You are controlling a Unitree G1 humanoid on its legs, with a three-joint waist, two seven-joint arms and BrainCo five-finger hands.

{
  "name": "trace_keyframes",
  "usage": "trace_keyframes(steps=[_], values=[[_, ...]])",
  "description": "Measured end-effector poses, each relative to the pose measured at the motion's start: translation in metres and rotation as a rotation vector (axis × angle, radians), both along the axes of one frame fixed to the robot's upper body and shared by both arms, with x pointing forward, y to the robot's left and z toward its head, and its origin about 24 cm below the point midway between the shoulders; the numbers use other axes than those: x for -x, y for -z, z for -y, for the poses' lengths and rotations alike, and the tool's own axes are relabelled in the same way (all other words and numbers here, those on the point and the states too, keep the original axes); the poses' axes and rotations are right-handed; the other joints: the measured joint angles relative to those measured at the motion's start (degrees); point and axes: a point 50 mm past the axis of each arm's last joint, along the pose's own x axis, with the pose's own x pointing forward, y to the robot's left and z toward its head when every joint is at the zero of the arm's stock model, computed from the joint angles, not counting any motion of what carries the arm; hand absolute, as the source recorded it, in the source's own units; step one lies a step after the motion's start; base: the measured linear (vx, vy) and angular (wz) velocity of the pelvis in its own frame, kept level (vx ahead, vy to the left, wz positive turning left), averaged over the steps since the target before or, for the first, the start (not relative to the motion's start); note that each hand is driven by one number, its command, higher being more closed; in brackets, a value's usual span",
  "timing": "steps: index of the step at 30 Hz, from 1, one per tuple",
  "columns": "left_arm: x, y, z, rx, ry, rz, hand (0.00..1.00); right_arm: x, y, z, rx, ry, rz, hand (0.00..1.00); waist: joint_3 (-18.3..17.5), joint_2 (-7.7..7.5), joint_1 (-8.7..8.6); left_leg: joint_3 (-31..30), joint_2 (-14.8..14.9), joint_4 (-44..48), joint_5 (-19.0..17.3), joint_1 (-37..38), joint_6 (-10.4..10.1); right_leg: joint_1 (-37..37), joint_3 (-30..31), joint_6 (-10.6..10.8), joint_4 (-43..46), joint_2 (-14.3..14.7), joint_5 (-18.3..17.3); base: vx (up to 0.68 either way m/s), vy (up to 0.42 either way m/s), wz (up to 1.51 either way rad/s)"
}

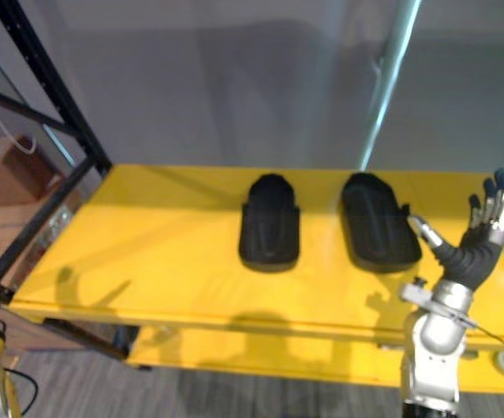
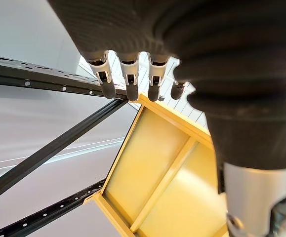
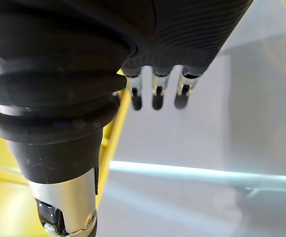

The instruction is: Walk over and take plastic housings, then place them on the shelf

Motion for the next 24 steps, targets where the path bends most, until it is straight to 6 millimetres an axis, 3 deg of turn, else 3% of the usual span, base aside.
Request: trace_keyframes(steps=[6, 10, 11, 12, 18, 24], values=[[-0.005, 0.026, 0.031, 0.141, 0.154, -0.071, 0.0, 0.006, 0.012, -0.002, -0.044, 0.0, -0.059, 0.0, 2.4, -1.45, -0.01, 0.2, 0.1, 1.5, -0.5, -1.7, 0.0, -1.4, 0.7, 0.1, 0.4, 0.2, 0.1, -0.01, 0.002, -0.03], [-0.013, 0.039, 0.058, 0.306, 0.442, -0.094, 0.0, 0.014, 0.027, -0.009, -0.084, -0.015, -0.136, 0.0, 3.8, -2.15, -0.37, 0.2, 0.1, 1.8, -0.4, -2.4, 0.0, -2.0, 0.9, 0.1, 0.7, 0.0, 0.3, 0.0, 0.002, 0.01], [-0.017, 0.045, 0.067, 0.365, 0.58, -0.108, 0.0, 0.017, 0.028, -0.012, -0.095, -0.023, -0.143, 0.0, 4.1, -2.16, -0.44, 0.1, 0.1, 1.8, -0.4, -2.4, 0.0, -2.0, 0.9, 0.1, 0.8, -0.1, 0.3, 0.01, 0.008, 0.05], [-0.022, 0.049, 0.077, 0.401, 0.739, -0.131, 1.0, 0.018, 0.028, -0.015, -0.109, -0.033, -0.141, 0.0, 4.1, -2.22, -0.58, 0.0, 0.1, 1.7, -0.5, -2.4, 0.0, -2.0, 0.8, 0.1, 0.9, -0.1, 0.3, 0.0, 0.008, 0.04], [-0.042, 0.045, 0.14, 0.264, 1.214, -0.238, 1.0, 0.009, 0.026, -0.03, -0.118, -0.104, -0.147, 0.0, 4.2, -2.31, -1.37, 0.7, 0.1, 1.7, -0.5, -2.5, 0.1, -2.9, 1.3, 0.1, 1.4, -0.1, 0.3, -0.01, -0.001, -0.05], [-0.054, 0.05, 0.164, 0.178, 1.361, -0.365, 1.0, 0.007, 0.028, -0.03, -0.119, -0.105, -0.178, 0.0, 4.2, -2.31, -1.65, 1.8, 0.1, 1.7, -0.5, -2.4, 0.1, -3.9, 2.6, 0.1, 1.8, 0.0, 0.3, -0.01, 0.002, -0.1]])
